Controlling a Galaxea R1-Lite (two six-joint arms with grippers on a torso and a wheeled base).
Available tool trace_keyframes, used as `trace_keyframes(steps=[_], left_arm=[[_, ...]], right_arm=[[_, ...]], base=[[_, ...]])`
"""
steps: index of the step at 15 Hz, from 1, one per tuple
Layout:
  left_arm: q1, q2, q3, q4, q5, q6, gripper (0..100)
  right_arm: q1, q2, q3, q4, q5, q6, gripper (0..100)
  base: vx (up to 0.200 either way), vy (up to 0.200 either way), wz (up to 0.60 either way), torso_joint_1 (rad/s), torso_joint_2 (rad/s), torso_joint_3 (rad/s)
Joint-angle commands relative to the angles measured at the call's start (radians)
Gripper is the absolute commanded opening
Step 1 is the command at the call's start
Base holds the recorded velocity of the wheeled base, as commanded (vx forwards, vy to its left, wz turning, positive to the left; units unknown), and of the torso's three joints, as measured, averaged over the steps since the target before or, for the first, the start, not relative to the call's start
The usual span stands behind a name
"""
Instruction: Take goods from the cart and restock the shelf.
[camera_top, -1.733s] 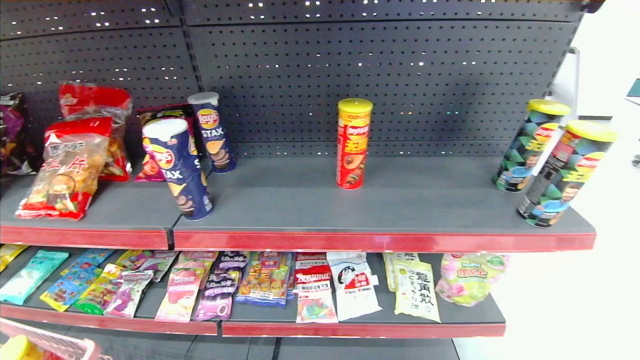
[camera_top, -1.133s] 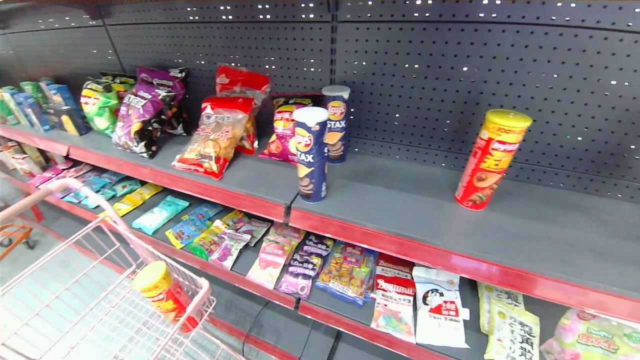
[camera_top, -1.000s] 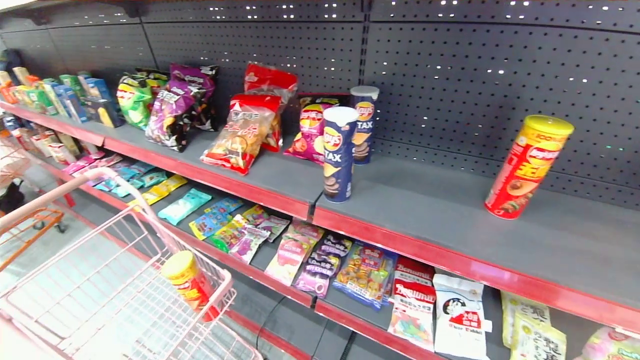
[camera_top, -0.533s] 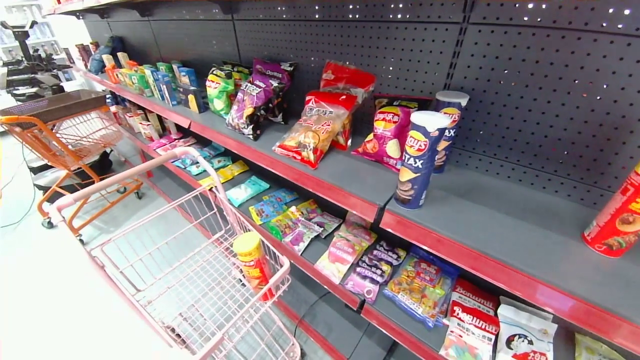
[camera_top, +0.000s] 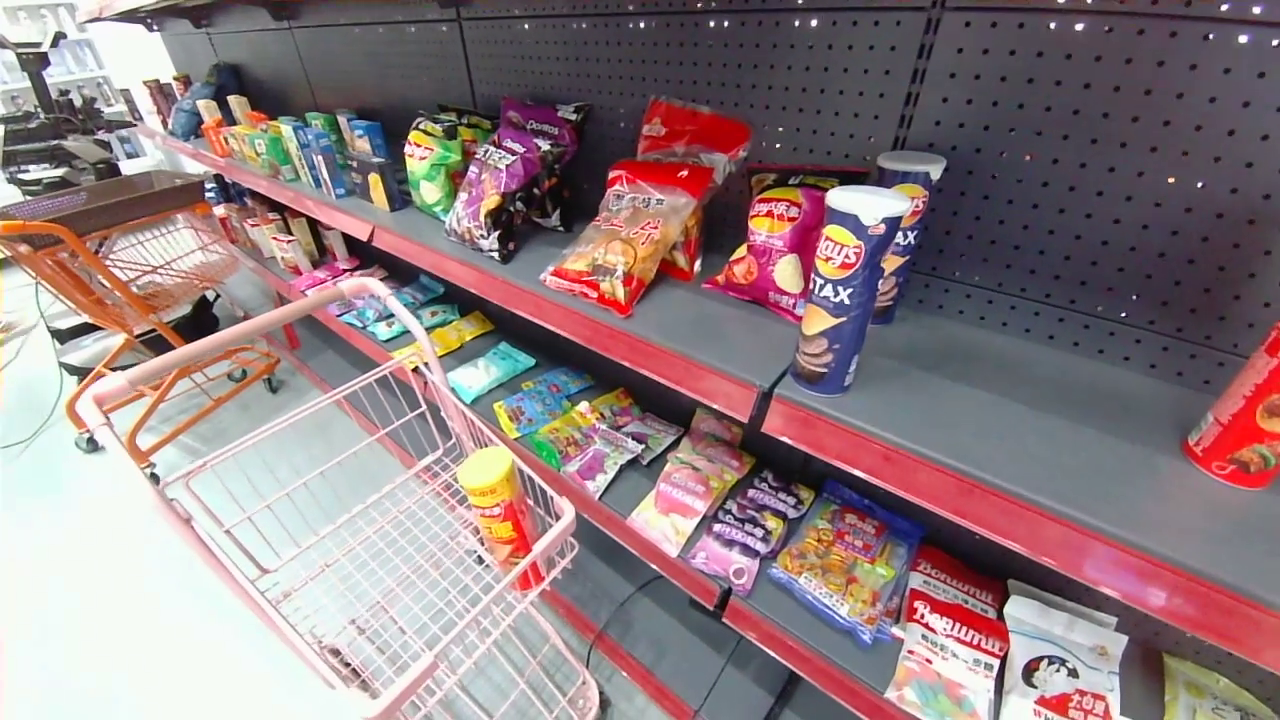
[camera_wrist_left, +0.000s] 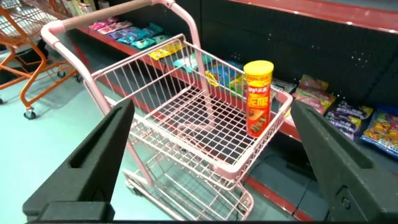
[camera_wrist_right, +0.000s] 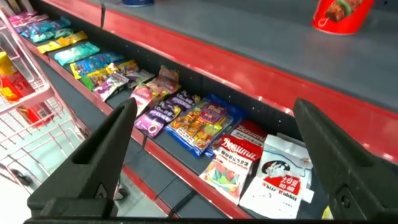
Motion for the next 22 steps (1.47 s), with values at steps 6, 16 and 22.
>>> trace_keyframes(steps=[6, 16, 22], left_arm=[[0.0, 0.001, 0.0, -0.001, 0.0, 0.0, 100], [-0.001, 0.001, 0.0, -0.004, -0.018, 0.01, 100], [-0.046, 0.759, -0.603, -0.145, -0.047, -0.095, 100]], right_arm=[[0.0, 0.001, 0.0, 0.0, 0.0, 0.001, 100], [0.0, 0.001, 0.0, 0.0, -0.001, 0.003, 100], [0.0, 0.001, 0.0, 0.0, -0.001, 0.004, 100]], base=[[0.0, 0.0, 0.0, -0.162, 0.43, 0.259], [0.0, 0.0, 0.0, -0.142, 0.41, 0.263], [0.0, 0.0, 0.0, 0.0, 0.0, 0.0]])
